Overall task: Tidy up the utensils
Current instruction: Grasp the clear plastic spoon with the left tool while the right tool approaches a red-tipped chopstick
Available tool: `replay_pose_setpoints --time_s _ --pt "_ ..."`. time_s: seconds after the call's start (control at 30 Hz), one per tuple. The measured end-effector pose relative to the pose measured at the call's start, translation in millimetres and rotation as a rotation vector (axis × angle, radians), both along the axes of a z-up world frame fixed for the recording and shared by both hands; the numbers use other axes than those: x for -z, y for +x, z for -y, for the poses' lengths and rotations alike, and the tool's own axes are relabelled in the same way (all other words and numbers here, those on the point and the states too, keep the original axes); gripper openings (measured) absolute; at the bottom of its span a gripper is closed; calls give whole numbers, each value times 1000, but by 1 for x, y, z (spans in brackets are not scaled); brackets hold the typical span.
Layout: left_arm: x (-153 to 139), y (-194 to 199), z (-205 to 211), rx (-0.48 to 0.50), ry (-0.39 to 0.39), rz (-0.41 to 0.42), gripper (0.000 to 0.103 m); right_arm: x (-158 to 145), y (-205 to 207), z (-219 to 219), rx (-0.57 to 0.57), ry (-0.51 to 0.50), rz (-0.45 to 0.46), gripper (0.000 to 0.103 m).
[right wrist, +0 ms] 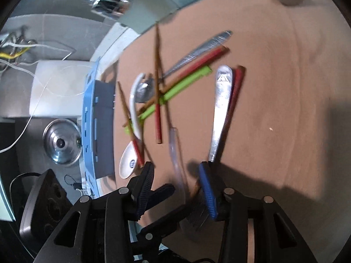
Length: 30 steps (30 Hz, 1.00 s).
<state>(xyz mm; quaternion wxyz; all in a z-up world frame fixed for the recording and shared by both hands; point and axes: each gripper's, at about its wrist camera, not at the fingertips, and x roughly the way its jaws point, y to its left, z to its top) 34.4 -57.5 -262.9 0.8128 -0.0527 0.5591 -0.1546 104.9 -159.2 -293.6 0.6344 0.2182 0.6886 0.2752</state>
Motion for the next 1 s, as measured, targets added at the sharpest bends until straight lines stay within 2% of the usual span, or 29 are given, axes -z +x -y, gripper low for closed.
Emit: replay_pose_setpoints --time_s 0.2,0.37,0.5,0.6,0.67,0.7,0.8,1.0 --pt "6 5 -6 -3 74 1 26 -2 -1 3 -15 -81 27 33" --pt "7 3 -16 -2 73 7 26 -1 -1 6 16 -91 12 33" --pt "8 0 -12 15 66 1 26 3 -1 -6 21 -145 27 33" --pt "12 0 -12 35 84 6 26 0 -1 -13 -18 -206 65 26" --pt "12 -1 -16 38 95 10 25 -1 -2 -18 -45 -257 94 13" --pt "11 -4 -17 45 115 15 25 -1 -3 -19 -58 -278 108 10" --pt "11 -4 -22 58 130 15 24 -4 -5 -21 -100 -293 140 10" --pt "11 -2 -20 53 133 15 24 -3 -6 -30 -94 -319 144 14"
